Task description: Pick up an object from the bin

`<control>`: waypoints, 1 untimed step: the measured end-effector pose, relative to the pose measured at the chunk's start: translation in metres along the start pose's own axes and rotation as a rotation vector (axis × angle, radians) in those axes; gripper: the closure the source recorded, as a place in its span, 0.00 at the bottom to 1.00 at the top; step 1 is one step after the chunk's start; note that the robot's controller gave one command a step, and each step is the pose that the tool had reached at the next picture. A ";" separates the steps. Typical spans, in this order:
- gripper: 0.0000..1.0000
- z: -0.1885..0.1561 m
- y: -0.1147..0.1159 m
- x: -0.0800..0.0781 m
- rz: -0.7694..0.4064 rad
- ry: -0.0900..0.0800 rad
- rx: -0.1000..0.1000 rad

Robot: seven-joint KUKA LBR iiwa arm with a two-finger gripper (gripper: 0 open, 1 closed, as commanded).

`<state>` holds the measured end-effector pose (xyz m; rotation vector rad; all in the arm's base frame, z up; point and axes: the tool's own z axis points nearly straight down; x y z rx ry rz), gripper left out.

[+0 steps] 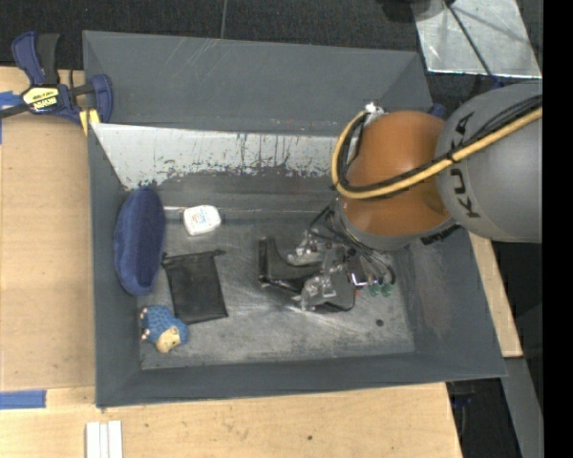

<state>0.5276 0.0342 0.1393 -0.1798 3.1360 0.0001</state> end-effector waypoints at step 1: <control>1.00 -0.015 0.000 0.001 -0.001 0.001 0.000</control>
Offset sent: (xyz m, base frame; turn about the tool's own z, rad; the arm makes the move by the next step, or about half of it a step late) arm 0.0000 0.0001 0.0162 0.0000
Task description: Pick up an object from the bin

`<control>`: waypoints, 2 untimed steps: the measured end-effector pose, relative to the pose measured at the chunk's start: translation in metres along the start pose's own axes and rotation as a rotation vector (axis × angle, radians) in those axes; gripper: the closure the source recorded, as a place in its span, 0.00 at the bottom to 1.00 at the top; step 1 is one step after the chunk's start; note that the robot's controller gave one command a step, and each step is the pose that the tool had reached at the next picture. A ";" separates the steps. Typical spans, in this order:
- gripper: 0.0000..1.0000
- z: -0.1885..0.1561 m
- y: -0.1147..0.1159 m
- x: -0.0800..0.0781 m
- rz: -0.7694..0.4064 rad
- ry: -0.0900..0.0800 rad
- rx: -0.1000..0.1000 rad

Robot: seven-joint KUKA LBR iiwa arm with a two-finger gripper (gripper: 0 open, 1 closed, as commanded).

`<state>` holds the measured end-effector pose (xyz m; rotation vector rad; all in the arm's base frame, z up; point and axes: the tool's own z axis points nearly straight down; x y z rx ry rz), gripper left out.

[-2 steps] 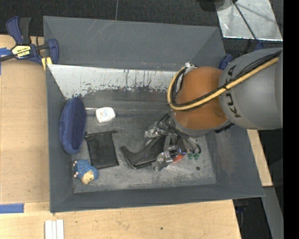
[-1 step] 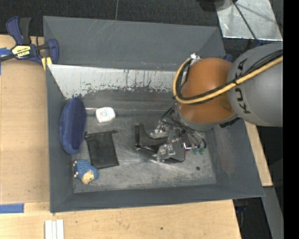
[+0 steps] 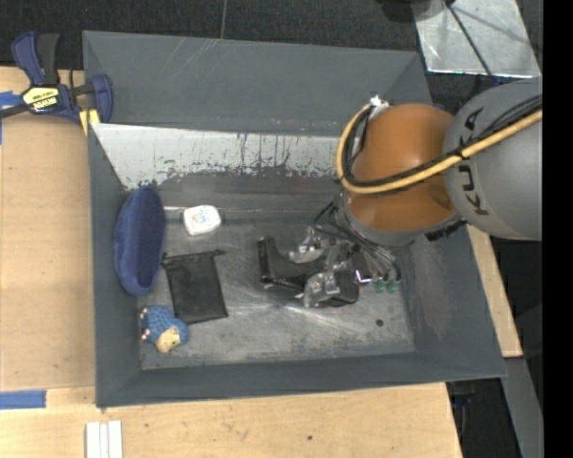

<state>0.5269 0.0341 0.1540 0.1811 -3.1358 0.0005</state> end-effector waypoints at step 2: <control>1.00 -0.044 0.000 0.001 0.000 0.000 0.000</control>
Offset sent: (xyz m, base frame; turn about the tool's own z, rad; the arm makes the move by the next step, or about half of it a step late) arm -0.0001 0.0001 0.0366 0.0000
